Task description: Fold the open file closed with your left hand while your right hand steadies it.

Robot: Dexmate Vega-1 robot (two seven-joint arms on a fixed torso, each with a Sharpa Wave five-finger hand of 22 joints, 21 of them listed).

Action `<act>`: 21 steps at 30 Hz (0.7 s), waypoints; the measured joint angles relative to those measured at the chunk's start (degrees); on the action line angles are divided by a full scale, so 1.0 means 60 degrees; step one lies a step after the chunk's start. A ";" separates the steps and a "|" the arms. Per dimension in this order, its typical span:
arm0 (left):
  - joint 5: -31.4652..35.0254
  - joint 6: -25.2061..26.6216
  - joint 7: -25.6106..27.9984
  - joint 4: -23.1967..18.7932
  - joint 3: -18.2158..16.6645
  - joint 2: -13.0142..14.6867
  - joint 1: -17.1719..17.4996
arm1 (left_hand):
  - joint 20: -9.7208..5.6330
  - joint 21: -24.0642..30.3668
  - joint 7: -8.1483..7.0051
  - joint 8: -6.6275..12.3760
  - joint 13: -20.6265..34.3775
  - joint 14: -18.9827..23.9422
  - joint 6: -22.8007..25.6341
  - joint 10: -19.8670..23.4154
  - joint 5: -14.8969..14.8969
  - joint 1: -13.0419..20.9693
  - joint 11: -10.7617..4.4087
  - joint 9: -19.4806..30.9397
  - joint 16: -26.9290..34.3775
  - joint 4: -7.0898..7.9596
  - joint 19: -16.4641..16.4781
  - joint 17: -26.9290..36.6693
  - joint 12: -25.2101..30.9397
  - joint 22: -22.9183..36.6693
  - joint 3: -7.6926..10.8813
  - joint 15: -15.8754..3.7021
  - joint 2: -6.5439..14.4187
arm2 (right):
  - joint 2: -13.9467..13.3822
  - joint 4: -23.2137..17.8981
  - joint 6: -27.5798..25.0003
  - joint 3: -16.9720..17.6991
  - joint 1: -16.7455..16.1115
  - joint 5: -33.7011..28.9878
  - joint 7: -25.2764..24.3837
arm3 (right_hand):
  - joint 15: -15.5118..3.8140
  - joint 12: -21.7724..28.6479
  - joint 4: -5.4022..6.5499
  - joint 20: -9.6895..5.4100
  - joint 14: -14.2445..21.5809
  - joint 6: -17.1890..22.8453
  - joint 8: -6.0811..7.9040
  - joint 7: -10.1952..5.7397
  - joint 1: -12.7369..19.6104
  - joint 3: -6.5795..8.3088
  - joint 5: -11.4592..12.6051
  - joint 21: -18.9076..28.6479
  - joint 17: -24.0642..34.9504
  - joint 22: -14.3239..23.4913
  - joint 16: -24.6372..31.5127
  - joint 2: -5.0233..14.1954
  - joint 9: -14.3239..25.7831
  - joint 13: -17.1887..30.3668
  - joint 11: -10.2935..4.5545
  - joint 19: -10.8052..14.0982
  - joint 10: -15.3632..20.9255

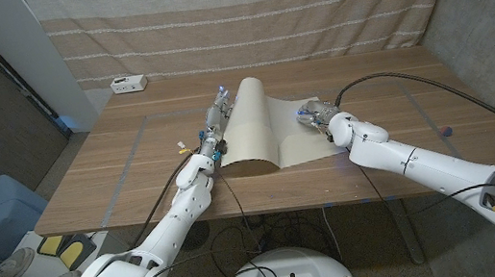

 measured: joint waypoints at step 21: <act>-0.2035 0.1477 0.0375 -0.2082 -0.0767 -0.0501 0.1016 | -0.0996 -0.0190 0.0301 0.0439 -0.0028 0.0338 -0.0001 -0.0004 -0.0113 0.3464 -0.0109 -0.0027 -0.0123 -0.0101 0.1178 -0.0045 0.0141 -0.0012 -0.0178 -0.0823 0.0222 | 0.0005 -0.0019 0.0067 -0.0020 0.0045 -0.0005 0.0028 | -0.0052 0.0000 0.0000 -0.0053 0.0052 0.0038 0.0000 0.0038 -0.0001 0.0000 0.0000 0.0022 -0.0001 0.0001 0.0000 0.0001 -0.0006 -0.0001 -0.0001 0.0053 -0.0001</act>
